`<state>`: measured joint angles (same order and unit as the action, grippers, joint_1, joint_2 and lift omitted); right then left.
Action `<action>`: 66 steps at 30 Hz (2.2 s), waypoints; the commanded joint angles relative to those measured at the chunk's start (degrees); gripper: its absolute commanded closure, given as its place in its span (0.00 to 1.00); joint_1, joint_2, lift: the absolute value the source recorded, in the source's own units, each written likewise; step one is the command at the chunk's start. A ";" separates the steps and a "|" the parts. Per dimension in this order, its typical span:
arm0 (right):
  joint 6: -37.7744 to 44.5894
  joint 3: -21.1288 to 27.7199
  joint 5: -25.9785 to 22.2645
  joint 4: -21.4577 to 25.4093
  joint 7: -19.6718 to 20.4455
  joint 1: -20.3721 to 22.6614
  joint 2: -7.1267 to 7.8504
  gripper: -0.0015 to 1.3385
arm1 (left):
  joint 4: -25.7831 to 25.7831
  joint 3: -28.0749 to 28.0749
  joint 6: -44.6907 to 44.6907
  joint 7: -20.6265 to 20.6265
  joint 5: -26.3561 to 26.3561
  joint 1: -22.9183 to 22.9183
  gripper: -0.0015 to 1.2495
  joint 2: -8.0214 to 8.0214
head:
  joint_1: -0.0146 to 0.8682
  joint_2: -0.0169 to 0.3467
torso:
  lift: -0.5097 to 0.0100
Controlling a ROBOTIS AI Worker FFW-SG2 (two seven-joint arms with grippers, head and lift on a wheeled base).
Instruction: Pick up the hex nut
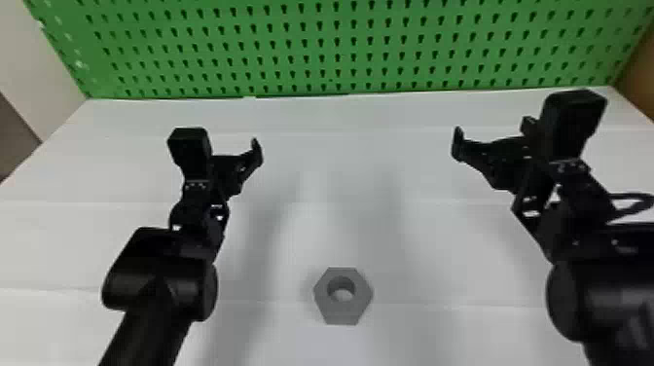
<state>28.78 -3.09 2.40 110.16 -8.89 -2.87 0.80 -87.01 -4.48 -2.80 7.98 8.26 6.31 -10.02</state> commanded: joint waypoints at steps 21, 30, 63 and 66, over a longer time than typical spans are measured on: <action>42.14 -5.61 2.44 10.42 -6.75 -11.28 1.92 0.07 | 0.00 0.00 0.08 0.02 -0.09 0.20 0.07 0.00 | 0.91 0.46 | 0.82; 52.69 -8.52 1.91 10.51 -7.46 -14.71 2.10 0.07 | 0.00 0.00 0.08 0.02 -0.44 0.37 0.07 0.00 | 0.91 0.46 | 0.82; 61.30 -17.30 -10.48 -0.12 -7.37 -25.25 2.80 0.09 | 0.00 0.44 0.08 0.02 -1.67 0.81 0.07 0.00 | 0.91 0.46 | 0.82; 61.30 -18.36 -12.33 -1.18 -7.46 -25.87 3.06 0.09 | 0.00 0.44 0.08 -0.07 -2.02 0.81 0.07 -0.09 | 0.91 0.46 | 0.82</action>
<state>89.82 -20.12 -7.81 110.45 -16.29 -27.89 3.55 -87.01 -4.07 -2.73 7.95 6.67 7.07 -10.03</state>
